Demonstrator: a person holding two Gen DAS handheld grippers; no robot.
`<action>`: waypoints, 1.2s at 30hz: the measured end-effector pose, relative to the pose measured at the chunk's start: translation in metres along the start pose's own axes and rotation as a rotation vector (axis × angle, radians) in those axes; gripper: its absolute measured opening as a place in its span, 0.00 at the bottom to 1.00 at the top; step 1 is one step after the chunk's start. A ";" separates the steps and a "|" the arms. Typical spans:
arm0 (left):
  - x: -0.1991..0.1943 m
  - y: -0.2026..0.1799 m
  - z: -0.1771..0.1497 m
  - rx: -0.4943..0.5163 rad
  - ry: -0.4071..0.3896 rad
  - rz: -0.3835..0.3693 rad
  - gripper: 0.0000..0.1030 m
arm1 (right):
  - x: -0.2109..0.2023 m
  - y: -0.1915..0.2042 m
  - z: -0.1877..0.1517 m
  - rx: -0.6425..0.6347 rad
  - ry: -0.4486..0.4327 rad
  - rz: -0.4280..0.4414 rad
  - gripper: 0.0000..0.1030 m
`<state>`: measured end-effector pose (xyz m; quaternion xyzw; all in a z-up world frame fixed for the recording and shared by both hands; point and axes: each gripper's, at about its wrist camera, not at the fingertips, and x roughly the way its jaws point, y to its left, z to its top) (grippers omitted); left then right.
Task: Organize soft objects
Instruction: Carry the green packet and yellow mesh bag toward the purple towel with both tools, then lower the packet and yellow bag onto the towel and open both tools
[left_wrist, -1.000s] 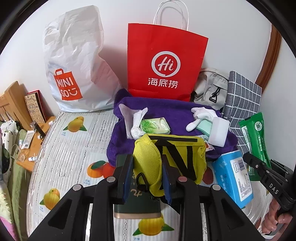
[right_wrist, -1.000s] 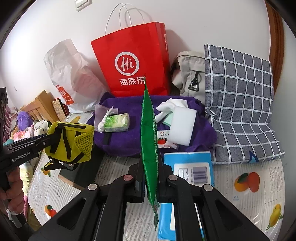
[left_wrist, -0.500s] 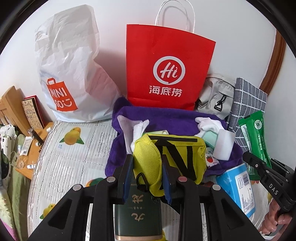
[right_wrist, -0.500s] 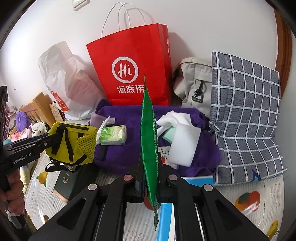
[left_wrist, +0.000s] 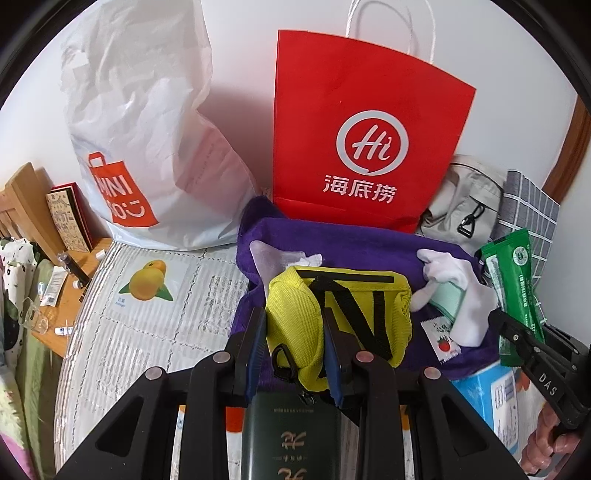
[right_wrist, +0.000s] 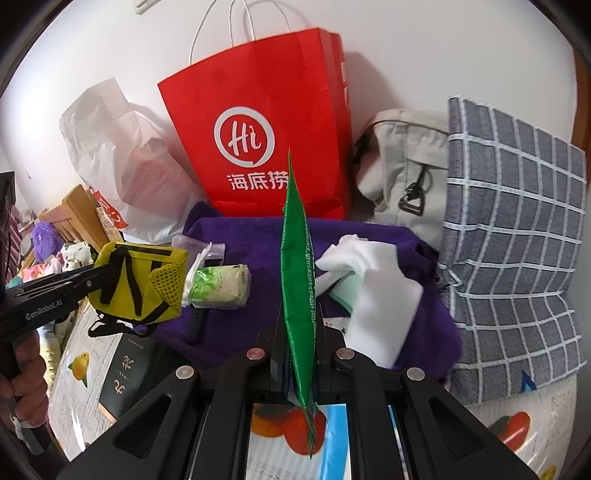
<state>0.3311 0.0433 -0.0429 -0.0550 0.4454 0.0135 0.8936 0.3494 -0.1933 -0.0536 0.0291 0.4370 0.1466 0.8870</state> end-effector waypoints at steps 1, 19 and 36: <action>0.004 0.000 0.002 -0.002 0.004 0.002 0.27 | 0.004 0.000 0.001 -0.003 0.006 -0.001 0.08; 0.064 -0.012 0.013 0.025 0.111 -0.022 0.27 | 0.068 -0.007 0.000 -0.027 0.118 0.001 0.08; 0.092 -0.009 0.007 0.014 0.202 -0.055 0.27 | 0.096 -0.016 -0.010 -0.006 0.206 0.020 0.09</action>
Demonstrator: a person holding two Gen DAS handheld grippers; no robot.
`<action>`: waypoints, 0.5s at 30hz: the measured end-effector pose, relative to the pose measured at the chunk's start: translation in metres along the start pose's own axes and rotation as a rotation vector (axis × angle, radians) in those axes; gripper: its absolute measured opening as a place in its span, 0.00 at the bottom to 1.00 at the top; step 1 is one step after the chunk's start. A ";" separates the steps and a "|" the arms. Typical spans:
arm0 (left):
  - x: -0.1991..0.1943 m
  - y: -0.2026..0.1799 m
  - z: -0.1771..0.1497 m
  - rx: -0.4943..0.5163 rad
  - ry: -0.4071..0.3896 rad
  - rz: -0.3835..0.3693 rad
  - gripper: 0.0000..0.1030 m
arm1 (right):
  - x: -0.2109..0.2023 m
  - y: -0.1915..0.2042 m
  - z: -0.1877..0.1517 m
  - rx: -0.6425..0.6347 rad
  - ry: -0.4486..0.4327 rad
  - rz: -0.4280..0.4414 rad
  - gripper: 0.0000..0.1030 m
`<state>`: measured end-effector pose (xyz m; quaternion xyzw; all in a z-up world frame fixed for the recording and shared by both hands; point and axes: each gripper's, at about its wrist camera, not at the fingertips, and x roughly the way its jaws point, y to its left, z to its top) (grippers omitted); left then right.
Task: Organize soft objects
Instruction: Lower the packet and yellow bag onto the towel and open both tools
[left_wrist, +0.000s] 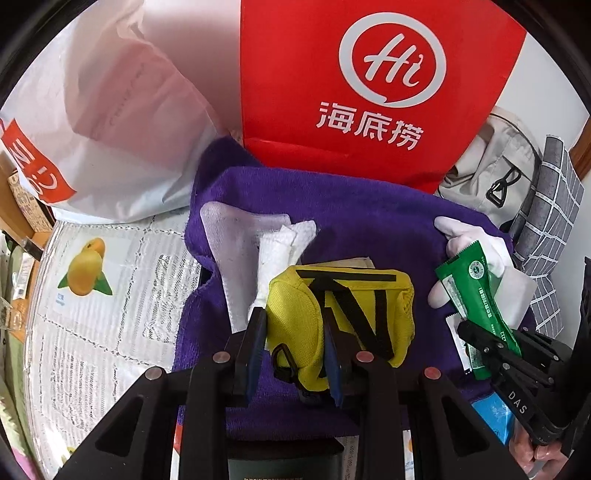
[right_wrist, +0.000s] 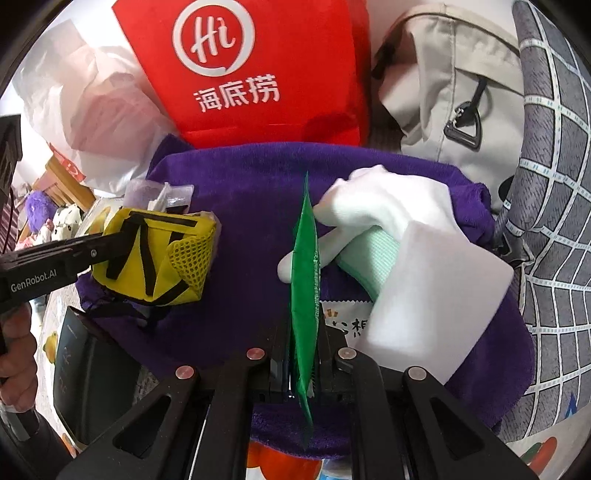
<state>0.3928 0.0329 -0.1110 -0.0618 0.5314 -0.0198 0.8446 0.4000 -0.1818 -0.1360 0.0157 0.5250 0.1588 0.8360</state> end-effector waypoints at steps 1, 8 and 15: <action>0.001 0.001 0.000 -0.005 0.004 -0.003 0.27 | 0.002 0.000 0.001 0.005 0.002 0.004 0.09; 0.005 0.000 -0.001 -0.003 0.013 -0.004 0.27 | 0.000 -0.001 0.003 0.015 -0.009 -0.001 0.09; 0.005 -0.005 -0.001 0.005 0.010 0.011 0.27 | -0.014 -0.001 0.004 -0.002 -0.058 -0.012 0.26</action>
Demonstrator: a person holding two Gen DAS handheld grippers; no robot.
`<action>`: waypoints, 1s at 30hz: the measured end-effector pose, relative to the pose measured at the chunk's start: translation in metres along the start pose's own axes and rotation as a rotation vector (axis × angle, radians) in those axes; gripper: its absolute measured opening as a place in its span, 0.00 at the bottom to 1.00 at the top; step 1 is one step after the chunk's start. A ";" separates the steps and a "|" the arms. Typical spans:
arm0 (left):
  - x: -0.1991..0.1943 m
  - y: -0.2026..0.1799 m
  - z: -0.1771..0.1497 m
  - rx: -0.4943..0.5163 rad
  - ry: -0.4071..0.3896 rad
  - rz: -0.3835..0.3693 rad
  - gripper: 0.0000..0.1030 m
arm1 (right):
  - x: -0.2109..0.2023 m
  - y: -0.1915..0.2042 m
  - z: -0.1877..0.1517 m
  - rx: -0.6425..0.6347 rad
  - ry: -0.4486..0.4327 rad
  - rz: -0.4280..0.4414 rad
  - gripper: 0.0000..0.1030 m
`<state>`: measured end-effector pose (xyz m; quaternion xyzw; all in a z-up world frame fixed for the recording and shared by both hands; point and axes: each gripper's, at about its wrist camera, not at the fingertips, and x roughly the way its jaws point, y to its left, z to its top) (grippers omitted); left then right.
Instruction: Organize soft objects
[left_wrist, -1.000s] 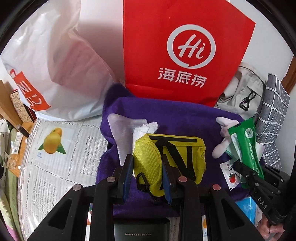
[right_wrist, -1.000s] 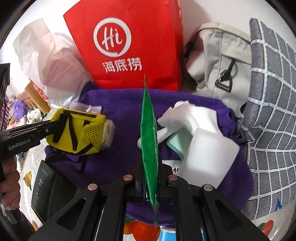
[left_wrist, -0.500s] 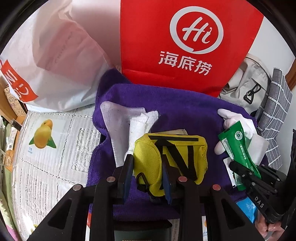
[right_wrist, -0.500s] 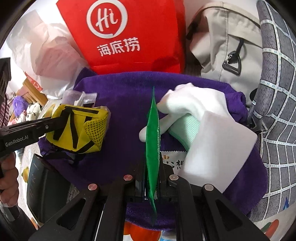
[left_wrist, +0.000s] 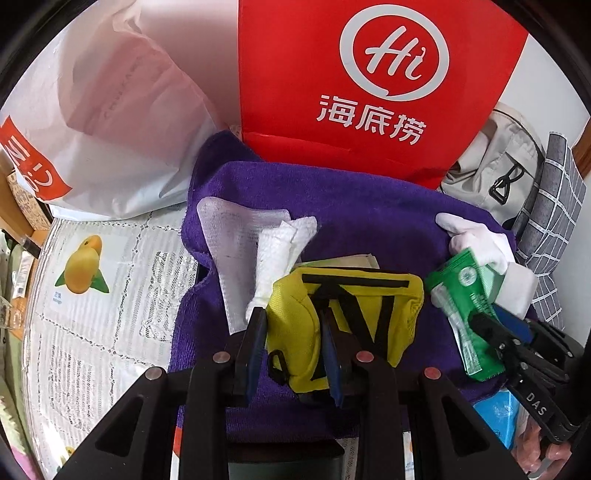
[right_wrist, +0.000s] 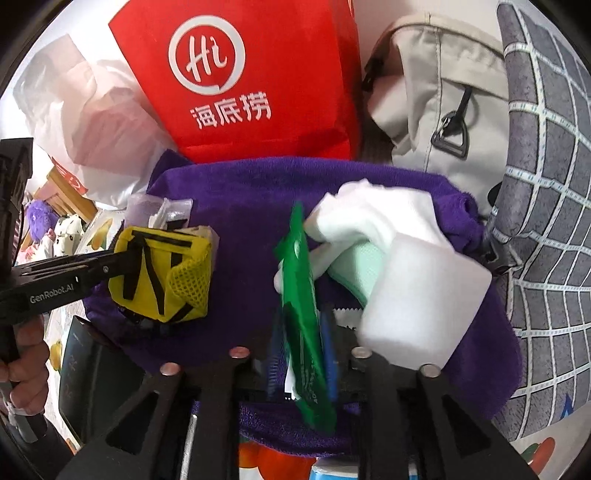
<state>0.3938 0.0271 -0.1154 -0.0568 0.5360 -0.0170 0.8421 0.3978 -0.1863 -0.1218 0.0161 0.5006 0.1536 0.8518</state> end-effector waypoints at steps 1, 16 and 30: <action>0.000 -0.001 0.000 0.003 -0.001 0.004 0.27 | -0.002 0.000 0.001 -0.003 -0.006 -0.003 0.27; 0.005 -0.014 0.000 0.035 0.000 0.040 0.27 | -0.024 -0.003 0.006 0.010 -0.098 -0.025 0.57; -0.025 -0.027 -0.001 0.070 -0.077 0.077 0.63 | -0.049 0.001 0.005 0.006 -0.151 -0.092 0.71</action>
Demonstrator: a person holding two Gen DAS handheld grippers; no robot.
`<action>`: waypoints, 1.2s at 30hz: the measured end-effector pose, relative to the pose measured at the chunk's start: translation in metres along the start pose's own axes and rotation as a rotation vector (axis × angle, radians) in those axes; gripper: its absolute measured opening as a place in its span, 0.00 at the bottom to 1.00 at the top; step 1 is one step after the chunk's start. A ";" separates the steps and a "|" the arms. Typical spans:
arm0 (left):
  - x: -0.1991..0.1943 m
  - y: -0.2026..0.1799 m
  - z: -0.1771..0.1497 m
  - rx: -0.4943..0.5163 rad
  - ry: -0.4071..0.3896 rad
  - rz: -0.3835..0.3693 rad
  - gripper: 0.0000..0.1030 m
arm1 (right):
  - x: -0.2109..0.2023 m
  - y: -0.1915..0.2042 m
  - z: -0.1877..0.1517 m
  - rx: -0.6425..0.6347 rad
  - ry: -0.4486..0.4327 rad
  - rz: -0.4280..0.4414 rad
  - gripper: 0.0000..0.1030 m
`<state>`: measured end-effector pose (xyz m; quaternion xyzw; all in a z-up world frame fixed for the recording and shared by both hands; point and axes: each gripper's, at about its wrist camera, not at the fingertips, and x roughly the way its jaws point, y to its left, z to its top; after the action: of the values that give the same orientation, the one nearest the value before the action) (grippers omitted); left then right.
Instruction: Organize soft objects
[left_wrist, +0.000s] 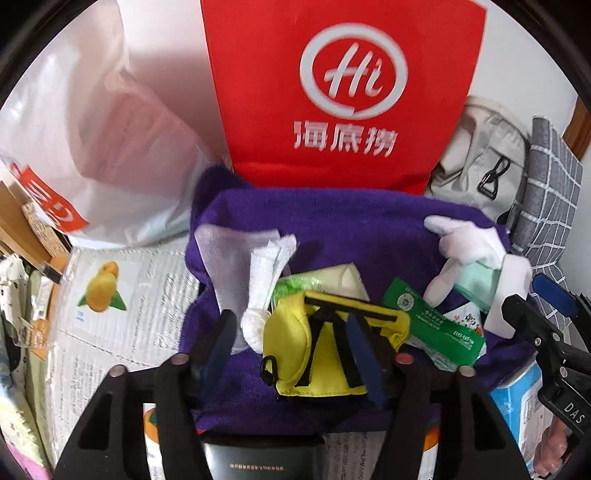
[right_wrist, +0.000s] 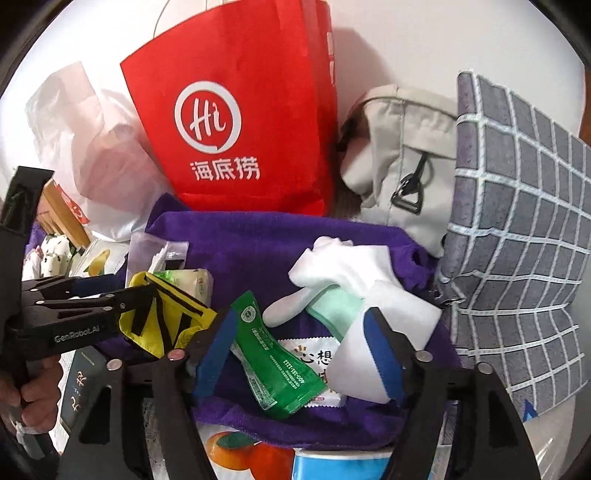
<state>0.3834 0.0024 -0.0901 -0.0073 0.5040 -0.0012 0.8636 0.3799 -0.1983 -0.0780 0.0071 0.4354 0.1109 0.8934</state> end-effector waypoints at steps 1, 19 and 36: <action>-0.006 -0.001 0.000 -0.004 -0.017 0.004 0.65 | -0.004 0.000 0.001 0.004 -0.007 0.002 0.72; -0.123 -0.009 -0.060 0.065 -0.156 0.061 0.72 | -0.096 0.017 -0.047 0.058 -0.042 -0.057 0.89; -0.246 -0.010 -0.176 0.029 -0.276 0.067 0.75 | -0.232 0.045 -0.151 0.075 -0.112 -0.135 1.00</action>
<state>0.1086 -0.0070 0.0378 0.0219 0.3805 0.0216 0.9243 0.1154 -0.2146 0.0133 0.0175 0.3879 0.0335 0.9209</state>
